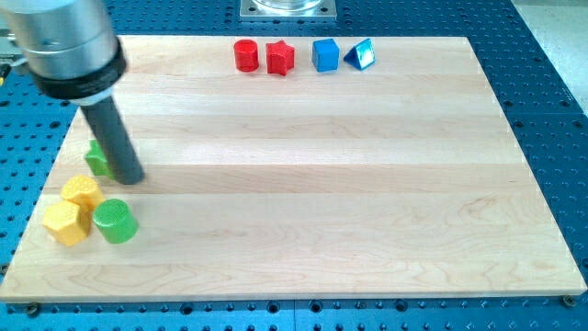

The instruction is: Slide the green circle to the right of the green star

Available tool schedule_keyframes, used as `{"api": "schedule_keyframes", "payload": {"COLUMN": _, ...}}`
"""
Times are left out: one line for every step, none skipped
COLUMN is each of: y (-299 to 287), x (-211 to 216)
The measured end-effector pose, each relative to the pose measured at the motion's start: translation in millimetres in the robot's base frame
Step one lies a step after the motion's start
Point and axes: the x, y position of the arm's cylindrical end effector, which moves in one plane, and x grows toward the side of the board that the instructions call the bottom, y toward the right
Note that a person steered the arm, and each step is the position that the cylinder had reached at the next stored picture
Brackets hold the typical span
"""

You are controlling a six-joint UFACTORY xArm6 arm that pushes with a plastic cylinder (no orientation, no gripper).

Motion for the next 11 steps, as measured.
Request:
{"api": "schedule_keyframes", "payload": {"y": 57, "x": 3}}
{"api": "schedule_keyframes", "payload": {"y": 59, "x": 87}}
{"api": "schedule_keyframes", "payload": {"y": 42, "x": 133}}
{"api": "schedule_keyframes", "payload": {"y": 23, "x": 110}}
{"api": "schedule_keyframes", "payload": {"y": 27, "x": 65}}
{"api": "schedule_keyframes", "payload": {"y": 20, "x": 119}}
{"api": "schedule_keyframes", "payload": {"y": -9, "x": 96}}
{"api": "schedule_keyframes", "payload": {"y": -10, "x": 39}}
{"api": "schedule_keyframes", "payload": {"y": 7, "x": 4}}
{"api": "schedule_keyframes", "payload": {"y": 23, "x": 14}}
{"api": "schedule_keyframes", "payload": {"y": 46, "x": 26}}
